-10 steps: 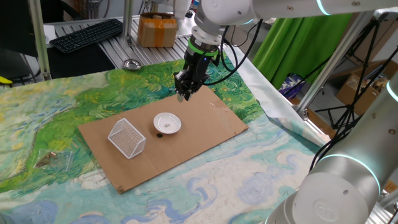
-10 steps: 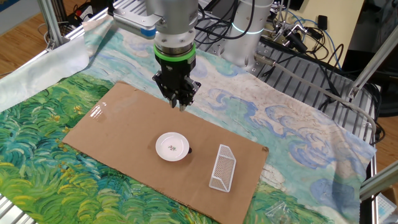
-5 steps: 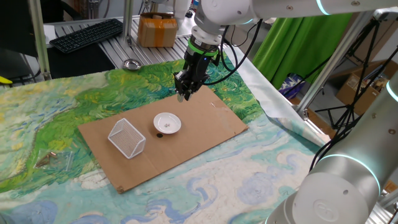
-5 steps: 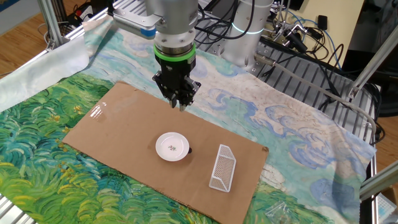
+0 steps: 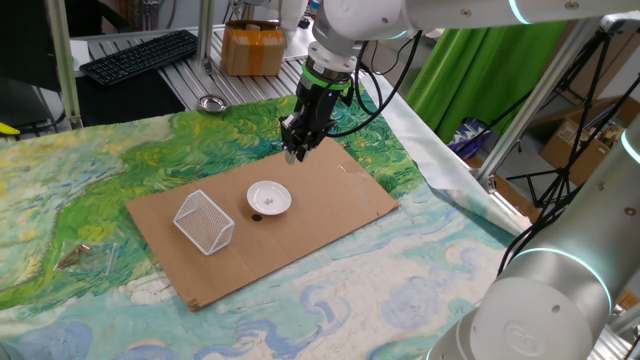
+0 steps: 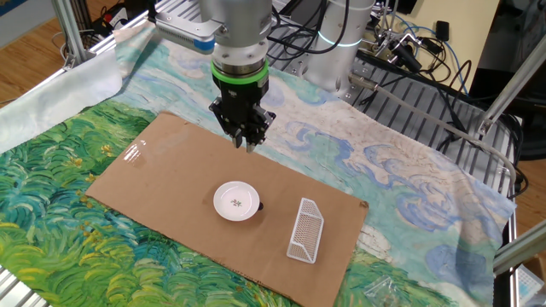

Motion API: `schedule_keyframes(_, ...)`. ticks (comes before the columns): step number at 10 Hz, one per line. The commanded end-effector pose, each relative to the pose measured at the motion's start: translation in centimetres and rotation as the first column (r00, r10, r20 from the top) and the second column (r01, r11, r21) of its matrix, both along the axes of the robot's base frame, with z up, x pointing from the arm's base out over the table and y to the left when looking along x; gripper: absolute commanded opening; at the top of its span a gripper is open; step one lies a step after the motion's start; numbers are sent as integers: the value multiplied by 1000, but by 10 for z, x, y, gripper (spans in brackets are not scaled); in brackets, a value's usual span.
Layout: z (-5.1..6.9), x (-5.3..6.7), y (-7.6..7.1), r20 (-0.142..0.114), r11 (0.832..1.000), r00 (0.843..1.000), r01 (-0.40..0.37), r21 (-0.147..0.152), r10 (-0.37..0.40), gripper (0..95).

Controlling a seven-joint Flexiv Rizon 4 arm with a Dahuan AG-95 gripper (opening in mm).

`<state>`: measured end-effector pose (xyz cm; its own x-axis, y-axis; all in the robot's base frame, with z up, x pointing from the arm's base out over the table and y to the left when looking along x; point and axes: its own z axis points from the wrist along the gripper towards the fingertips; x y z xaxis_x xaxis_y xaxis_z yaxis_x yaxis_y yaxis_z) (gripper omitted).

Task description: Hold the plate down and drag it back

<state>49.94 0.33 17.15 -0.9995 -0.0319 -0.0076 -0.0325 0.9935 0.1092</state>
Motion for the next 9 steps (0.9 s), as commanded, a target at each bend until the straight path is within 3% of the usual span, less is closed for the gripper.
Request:
schedule_keyframes(1, 0, 0, 0, 0, 1000, 1000, -8, -1, 8, 190)
schedule_keyframes(9, 0, 0, 0, -1, 1000, 1000, -12, 1, 12, 190)
